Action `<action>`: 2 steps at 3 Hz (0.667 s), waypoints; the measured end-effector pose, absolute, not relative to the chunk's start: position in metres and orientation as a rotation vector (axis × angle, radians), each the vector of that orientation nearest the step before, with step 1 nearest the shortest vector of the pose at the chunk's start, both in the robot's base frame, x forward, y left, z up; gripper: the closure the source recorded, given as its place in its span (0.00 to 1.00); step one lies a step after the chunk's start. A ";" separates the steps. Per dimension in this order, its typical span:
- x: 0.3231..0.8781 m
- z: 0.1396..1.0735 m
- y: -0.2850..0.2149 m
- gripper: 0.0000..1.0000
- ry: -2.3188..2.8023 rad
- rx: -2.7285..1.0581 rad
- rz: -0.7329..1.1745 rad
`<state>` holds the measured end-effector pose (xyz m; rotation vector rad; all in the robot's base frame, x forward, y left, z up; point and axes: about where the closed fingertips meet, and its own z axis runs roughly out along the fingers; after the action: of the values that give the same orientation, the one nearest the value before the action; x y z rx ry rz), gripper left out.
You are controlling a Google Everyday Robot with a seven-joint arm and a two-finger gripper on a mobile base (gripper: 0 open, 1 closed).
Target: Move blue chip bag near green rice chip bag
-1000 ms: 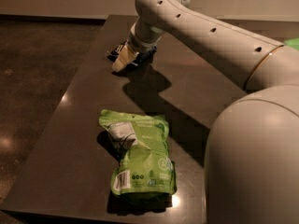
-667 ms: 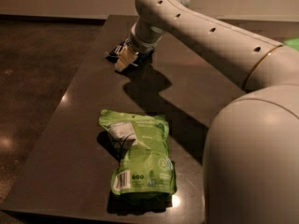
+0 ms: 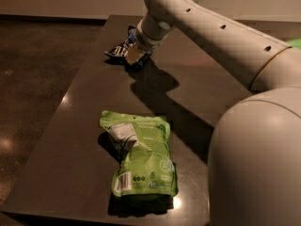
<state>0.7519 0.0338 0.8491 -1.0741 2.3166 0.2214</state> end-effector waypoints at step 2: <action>0.725 0.880 0.007 1.00 2.270 -1.150 0.300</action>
Offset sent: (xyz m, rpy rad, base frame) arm -0.0517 -0.0501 0.0617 0.0515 -0.0167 0.1797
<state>0.7247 0.0072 0.8799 -1.1500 2.2700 0.2995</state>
